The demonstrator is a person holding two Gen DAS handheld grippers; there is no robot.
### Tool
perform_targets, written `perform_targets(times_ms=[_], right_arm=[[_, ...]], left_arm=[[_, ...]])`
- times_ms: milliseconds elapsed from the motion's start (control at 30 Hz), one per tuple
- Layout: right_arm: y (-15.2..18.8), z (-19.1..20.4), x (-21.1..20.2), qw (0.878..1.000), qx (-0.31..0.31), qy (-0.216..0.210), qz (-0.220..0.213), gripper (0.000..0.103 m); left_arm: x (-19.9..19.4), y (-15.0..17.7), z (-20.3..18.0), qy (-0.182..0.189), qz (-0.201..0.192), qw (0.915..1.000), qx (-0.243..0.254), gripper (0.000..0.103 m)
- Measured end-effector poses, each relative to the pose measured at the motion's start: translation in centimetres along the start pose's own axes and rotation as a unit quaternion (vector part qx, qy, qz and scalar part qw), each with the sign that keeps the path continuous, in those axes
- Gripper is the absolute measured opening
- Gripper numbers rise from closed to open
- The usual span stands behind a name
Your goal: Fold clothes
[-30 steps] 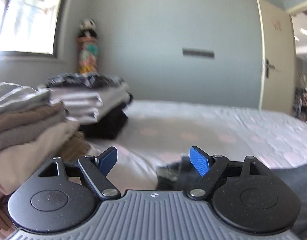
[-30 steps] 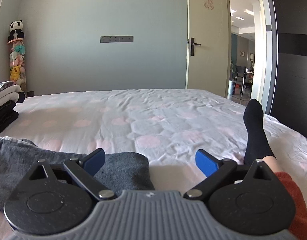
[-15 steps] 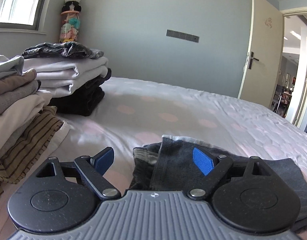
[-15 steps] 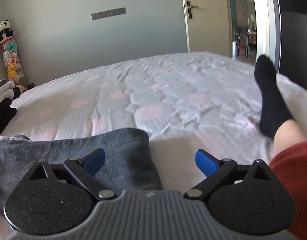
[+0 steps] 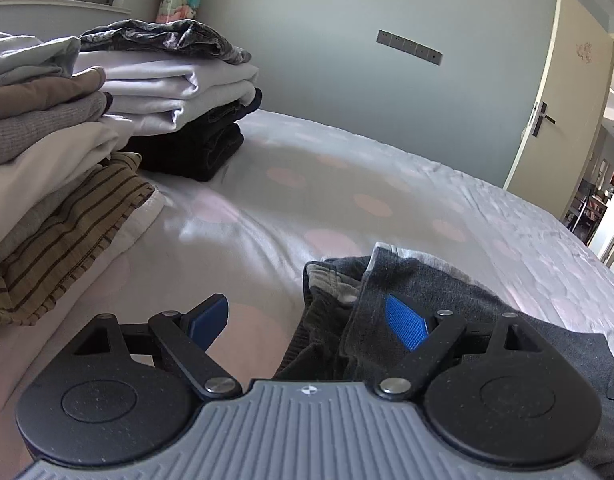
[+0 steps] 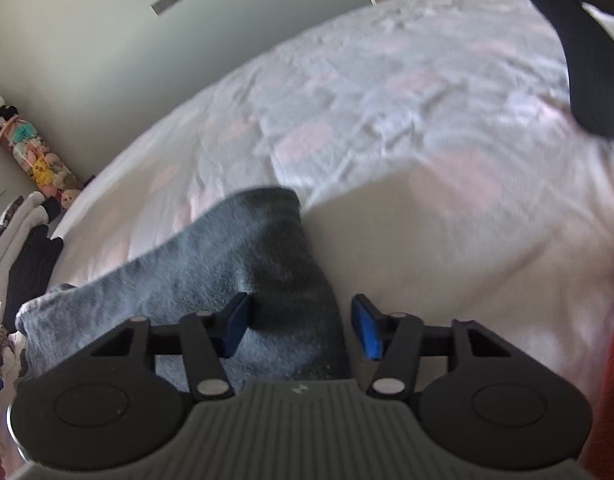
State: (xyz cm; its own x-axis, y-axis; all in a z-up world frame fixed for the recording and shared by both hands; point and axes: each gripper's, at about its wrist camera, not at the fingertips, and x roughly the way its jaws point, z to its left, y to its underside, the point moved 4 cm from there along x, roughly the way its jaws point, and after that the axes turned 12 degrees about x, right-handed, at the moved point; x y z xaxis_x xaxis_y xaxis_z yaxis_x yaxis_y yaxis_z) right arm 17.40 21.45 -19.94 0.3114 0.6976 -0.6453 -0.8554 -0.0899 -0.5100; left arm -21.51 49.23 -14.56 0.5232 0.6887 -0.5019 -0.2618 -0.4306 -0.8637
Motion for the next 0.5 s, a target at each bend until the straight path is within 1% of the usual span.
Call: perform_targets(times_ms=[33, 100, 133, 167, 300, 400, 500], right_arm=[[0.1, 0.0, 0.2, 1.000, -0.002, 0.002, -0.001, 0.050], [0.1, 0.3, 0.3, 1.000, -0.009, 0.002, 0.004, 0.035], [0.2, 0.5, 0.2, 1.000, -0.011, 0.000, 0.009, 0.025], [0.1, 0.7, 0.0, 1.000, -0.010, -0.003, 0.012, 0.019], [-0.7, 1.6, -1.3, 0.999, 0.036, -0.028, 0.017, 0.016], [-1.5, 3.5, -3.1, 0.996, 0.065, -0.059, 0.017, 0.015], [-2.2, 6.9, -5.0, 0.992, 0.078, -0.092, 0.019, 0.014]], left_arm=[[0.0, 0.0, -0.2, 0.001, 0.001, 1.0000, 0.006, 0.102], [0.0, 0.0, -0.5, 0.004, 0.005, 0.9999, 0.014, 0.102], [0.0, 0.0, -0.5, 0.005, 0.007, 0.9998, 0.017, 0.102], [0.0, -0.1, -0.6, 0.006, 0.009, 0.9998, 0.019, 0.102], [-0.2, -0.3, -0.3, 0.007, 0.012, 0.9998, 0.016, 0.102], [-0.6, -0.6, 0.1, 0.009, 0.013, 0.9999, 0.005, 0.102], [-0.9, -0.9, 0.6, 0.012, 0.012, 0.9998, -0.008, 0.102]])
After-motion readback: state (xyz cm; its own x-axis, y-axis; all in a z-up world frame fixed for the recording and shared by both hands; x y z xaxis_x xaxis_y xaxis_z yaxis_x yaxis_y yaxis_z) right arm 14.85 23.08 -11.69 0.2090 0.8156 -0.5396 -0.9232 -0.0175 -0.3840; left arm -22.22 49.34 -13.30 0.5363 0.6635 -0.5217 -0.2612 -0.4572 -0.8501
